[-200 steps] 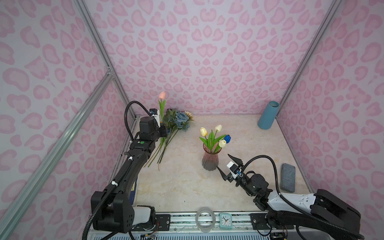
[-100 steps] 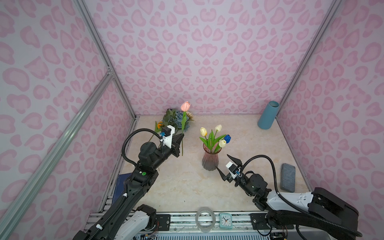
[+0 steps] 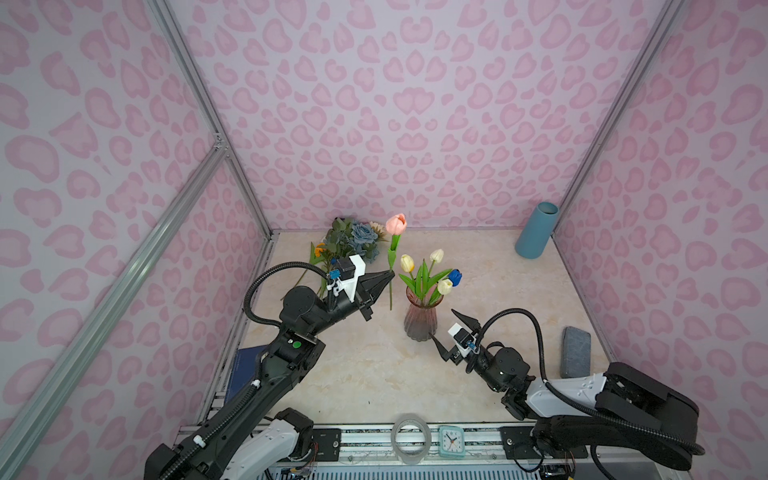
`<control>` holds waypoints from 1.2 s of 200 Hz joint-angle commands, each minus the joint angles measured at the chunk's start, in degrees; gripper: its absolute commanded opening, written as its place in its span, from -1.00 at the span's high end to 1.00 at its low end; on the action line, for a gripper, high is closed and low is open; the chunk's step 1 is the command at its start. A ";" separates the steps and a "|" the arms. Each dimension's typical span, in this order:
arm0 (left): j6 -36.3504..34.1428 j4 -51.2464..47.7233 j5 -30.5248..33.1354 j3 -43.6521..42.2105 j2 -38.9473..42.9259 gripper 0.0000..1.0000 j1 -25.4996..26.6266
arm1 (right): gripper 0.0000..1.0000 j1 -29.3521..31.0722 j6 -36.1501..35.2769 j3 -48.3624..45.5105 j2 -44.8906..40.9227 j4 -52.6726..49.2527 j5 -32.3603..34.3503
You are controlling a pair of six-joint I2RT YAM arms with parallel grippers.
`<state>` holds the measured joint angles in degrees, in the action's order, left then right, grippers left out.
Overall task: Arrange the flowers into the vase
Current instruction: 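Carry the pink tulip over the vase mouth with the left gripper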
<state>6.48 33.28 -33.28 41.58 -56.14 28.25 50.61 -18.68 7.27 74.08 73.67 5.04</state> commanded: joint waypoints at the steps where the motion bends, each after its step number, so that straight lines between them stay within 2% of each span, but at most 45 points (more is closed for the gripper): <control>1: 0.82 8.67 -2.71 1.75 -3.02 0.93 0.65 | -0.70 0.19 -0.22 -0.46 -0.08 4.50 1.20; 71: 2.04 17.22 -3.74 5.99 -13.44 0.93 3.79 | -0.70 0.17 -0.66 -0.44 -1.61 2.32 1.41; 138: 5.70 24.83 -3.71 7.72 -21.99 0.94 4.25 | -0.71 0.16 -1.10 -0.87 -0.23 4.59 1.86; 240: 2.04 21.80 -0.40 5.13 -25.07 0.94 5.14 | -0.71 0.15 -1.05 -0.63 -1.67 2.57 1.91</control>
<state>10.15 53.84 -34.50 47.11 -80.93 33.26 50.68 -19.70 6.68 72.55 75.16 6.42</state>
